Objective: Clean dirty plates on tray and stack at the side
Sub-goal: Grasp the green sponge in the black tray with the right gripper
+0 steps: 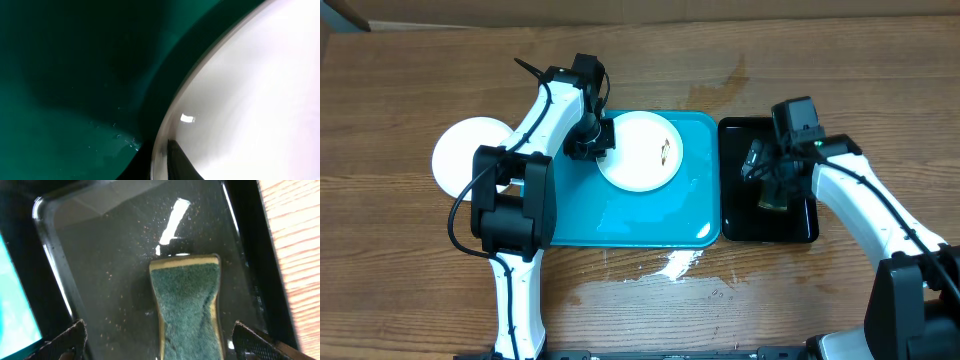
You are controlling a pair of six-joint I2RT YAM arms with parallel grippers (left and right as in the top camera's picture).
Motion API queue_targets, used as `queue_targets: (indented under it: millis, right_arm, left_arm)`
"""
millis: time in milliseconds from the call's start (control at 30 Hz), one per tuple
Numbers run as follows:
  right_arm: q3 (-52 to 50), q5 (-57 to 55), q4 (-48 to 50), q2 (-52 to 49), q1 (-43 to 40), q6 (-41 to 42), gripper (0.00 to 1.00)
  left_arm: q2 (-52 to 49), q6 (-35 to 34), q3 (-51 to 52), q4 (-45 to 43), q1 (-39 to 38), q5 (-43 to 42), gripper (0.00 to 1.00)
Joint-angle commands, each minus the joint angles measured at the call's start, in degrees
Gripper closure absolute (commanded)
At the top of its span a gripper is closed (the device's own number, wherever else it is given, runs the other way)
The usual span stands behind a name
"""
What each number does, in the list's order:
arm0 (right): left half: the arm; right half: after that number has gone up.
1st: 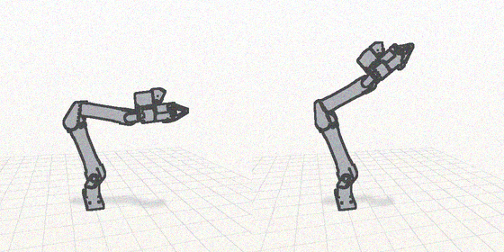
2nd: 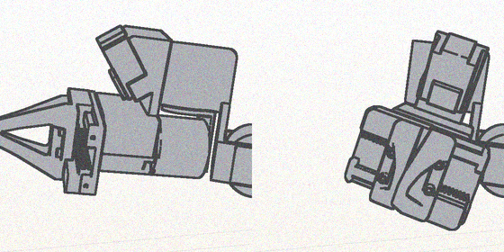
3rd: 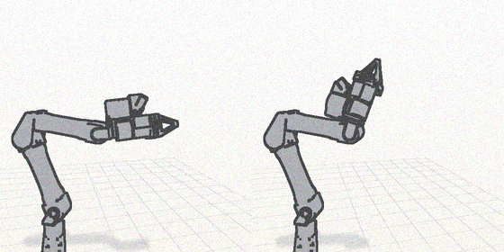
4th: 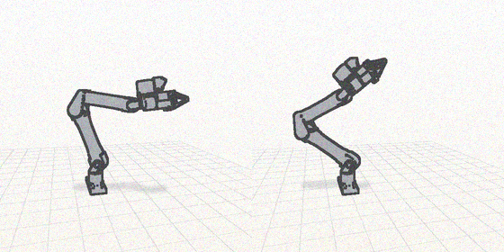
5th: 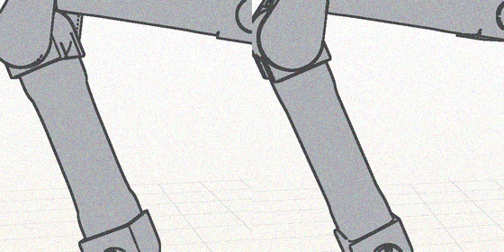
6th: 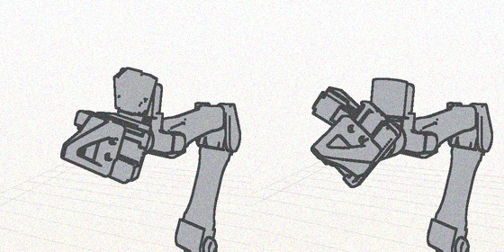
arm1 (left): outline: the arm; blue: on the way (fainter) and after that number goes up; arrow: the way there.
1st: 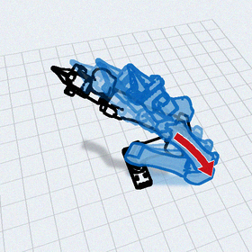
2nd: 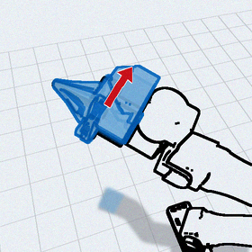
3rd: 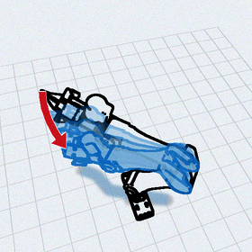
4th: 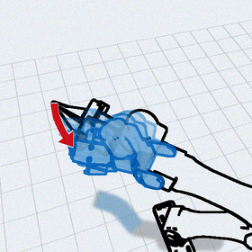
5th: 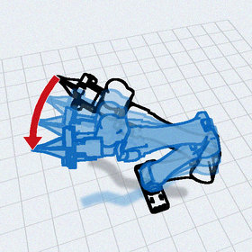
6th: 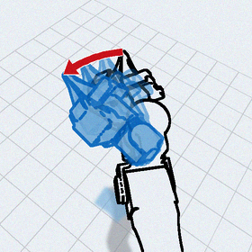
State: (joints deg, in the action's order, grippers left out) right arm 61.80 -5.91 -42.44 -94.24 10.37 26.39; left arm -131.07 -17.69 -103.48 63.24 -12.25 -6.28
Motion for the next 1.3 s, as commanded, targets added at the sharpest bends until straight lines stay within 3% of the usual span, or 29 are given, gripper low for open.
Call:
queue_targets:
  millis: [0,300,733,900,1100,1167,1233,1267]
  right_arm:
    - [-3.8,0.0,3.7,-0.1,0.0,2.4,0.07]
    - [-11.1,-5.0,17.8,-0.2,-0.3,0.2,0.08]
    - [-11.3,-5.0,23.2,-5.8,-0.3,-1.3,0.19]
    - [-11.2,-2.7,23.7,-5.8,-0.3,-1.3,0.57]
    - [-11.0,2.3,20.9,-5.1,-0.3,-1.4,0.64]
    - [-10.8,1.9,20.5,-3.8,-0.3,-3.5,0.62]
    - [-10.1,1.9,19.3,-2.5,-0.3,-5.2,0.30]
    - [-9.5,2.0,17.6,-1.6,-0.3,-5.5,0.24]
  left_arm:
    - [-0.8,-0.1,0.3,0.0,0.2,0.9,0.88]
    - [-0.8,-0.1,0.3,1.0,0.2,0.9,0.87]
    - [-0.8,-0.1,0.3,1.0,0.2,0.9,0.88]
    - [-0.8,-0.1,0.3,1.0,0.2,1.0,0.89]
    - [-0.8,-0.1,0.3,1.0,0.2,1.5,0.88]
    - [-0.8,-0.1,0.3,1.0,0.2,2.5,0.88]
    - [-0.8,-0.1,0.3,1.0,0.2,2.9,0.88]
    - [-0.8,-0.1,0.3,1.1,0.2,2.9,0.88]
